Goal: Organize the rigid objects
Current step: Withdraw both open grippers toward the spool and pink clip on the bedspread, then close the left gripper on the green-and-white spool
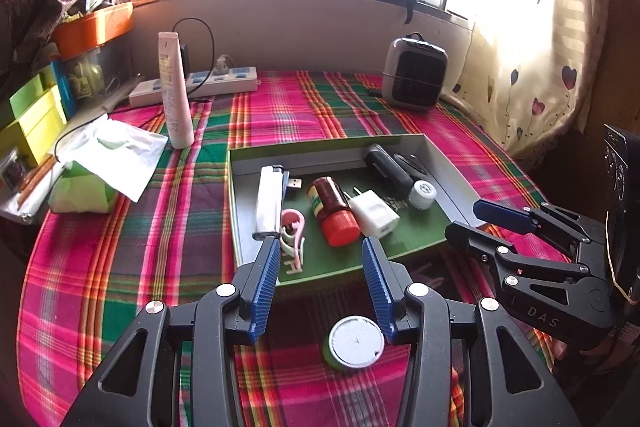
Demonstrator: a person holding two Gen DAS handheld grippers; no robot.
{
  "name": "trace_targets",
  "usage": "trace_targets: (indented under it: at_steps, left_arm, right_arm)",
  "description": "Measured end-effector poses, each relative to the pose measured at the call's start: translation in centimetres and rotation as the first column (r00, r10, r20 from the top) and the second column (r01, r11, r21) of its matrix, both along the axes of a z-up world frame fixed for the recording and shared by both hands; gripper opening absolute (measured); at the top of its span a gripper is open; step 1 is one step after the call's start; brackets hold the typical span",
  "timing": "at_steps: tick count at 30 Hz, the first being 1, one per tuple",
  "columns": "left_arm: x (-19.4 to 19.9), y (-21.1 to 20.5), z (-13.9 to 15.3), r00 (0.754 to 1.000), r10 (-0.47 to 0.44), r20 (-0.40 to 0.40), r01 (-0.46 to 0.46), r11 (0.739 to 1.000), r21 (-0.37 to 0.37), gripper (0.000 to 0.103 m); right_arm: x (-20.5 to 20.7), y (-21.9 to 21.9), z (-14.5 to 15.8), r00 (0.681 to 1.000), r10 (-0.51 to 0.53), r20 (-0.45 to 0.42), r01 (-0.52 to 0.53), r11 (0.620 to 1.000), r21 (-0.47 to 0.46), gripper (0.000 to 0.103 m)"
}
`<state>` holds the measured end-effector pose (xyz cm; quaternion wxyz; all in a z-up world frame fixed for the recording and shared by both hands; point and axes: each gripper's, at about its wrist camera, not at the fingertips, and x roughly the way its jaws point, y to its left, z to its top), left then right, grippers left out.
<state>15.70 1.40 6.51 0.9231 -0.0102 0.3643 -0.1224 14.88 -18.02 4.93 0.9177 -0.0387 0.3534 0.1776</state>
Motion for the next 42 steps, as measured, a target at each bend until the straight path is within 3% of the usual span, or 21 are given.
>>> trace_targets:
  at_steps: [10,14,26,37,40,42]
  left_arm:
    - [-1.4,0.2,-1.4,0.999,-0.026,-0.033,0.025,0.999,-0.031,0.047]
    - [-2.0,0.4,-2.1,0.997,-0.051,-0.053,0.048,0.997,-0.063,0.050]
    - [-2.3,-1.1,-3.8,0.990,-0.104,-0.098,0.101,0.994,-0.040,0.050]
    - [-1.6,-0.9,-4.7,0.989,-0.075,-0.125,0.072,0.997,-0.031,0.050]
    - [-1.6,-0.5,-4.7,0.990,-0.061,-0.127,0.058,0.998,-0.031,0.043]
    - [-1.7,-0.3,-4.7,0.991,-0.053,-0.123,0.050,0.998,-0.032,0.033]
  right_arm:
    - [-1.5,-0.3,-0.4,1.000,-0.012,-0.018,0.012,1.000,0.014,0.045]
    - [-1.9,-0.6,-0.7,0.999,-0.018,-0.033,0.019,0.999,0.028,0.059]
    - [-2.6,-0.9,-1.2,0.998,-0.034,-0.054,0.036,0.999,0.028,0.059]
    - [-2.8,-0.6,-1.6,0.997,-0.035,-0.075,0.037,0.999,0.023,0.059]
    - [-2.7,-0.4,-1.7,0.996,-0.031,-0.086,0.033,0.999,0.025,0.059]
    - [-2.7,-0.2,-1.8,0.995,-0.026,-0.092,0.028,0.999,0.024,0.059]
